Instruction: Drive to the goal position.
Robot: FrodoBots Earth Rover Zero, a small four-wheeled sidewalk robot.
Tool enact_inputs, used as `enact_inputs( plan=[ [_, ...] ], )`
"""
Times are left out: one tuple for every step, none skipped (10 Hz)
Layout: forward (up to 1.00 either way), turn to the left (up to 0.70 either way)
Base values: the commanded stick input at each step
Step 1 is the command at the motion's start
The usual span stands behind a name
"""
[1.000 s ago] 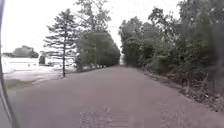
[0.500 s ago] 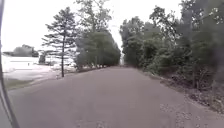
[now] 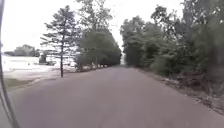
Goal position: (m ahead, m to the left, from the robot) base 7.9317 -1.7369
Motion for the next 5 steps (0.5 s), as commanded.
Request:
enact_inputs(
  plan=[
    [0.7,0.0],
    [0.7,0.0],
    [0.7,0.0],
    [0.7,0.0],
    [0.7,-0.01]
  ],
)
